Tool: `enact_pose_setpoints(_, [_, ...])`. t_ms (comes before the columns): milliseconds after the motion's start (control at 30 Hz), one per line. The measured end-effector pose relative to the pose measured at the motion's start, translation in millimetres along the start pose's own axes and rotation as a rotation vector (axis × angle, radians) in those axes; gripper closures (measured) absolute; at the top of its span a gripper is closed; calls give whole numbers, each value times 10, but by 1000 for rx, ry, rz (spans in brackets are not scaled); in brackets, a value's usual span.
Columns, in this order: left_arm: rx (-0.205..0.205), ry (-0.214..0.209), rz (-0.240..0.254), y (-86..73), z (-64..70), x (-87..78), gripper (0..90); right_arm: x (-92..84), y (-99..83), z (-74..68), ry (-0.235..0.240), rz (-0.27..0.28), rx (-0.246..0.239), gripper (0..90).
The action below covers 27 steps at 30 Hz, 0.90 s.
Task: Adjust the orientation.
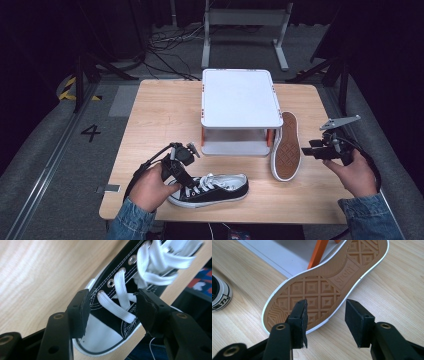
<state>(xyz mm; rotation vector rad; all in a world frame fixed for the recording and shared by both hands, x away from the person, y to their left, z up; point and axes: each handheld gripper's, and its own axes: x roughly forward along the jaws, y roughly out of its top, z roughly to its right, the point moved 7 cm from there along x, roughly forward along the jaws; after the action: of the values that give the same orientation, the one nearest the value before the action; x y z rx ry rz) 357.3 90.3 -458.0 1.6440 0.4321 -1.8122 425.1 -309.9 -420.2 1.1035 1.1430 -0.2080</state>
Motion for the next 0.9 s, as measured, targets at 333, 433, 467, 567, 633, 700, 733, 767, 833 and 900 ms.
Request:
enact_pose_setpoints(333, [115,194,-46,67,100,53,869,-3,-6,-2,-2,-1,-1,540])
enact_pose_setpoints(433, [154,243,-18,97,83,9,872,-7,-6,-4,-6,3,0,540])
enact_pose_setpoints(467, [180,276,-6,123,59,-22,872,-10,-8,-2,-4,5,0,540])
enact_pose_setpoints(567, [236,387,19,276,-53,-129,868,-18,-21,7,-6,5,3,541])
enact_pose_setpoints(633, [262,427,25,401,-138,-133,862,-8,-43,2,-6,0,7,541])
enact_pose_setpoints(700, [282,429,29,519,-239,-80,854,-16,-66,-3,-8,-5,10,541])
enact_pose_setpoints(733, [284,422,30,569,-294,-30,852,-24,-77,-1,-9,-4,10,541])
enact_pose_setpoints(767, [273,404,23,603,-341,22,850,-36,-85,5,-11,-2,11,541])
enact_pose_setpoints(833, [241,370,30,630,-386,79,846,-48,-94,14,-12,0,15,542])
enact_pose_setpoints(900, [111,268,87,610,-413,0,682,-75,-120,47,-17,2,28,542])
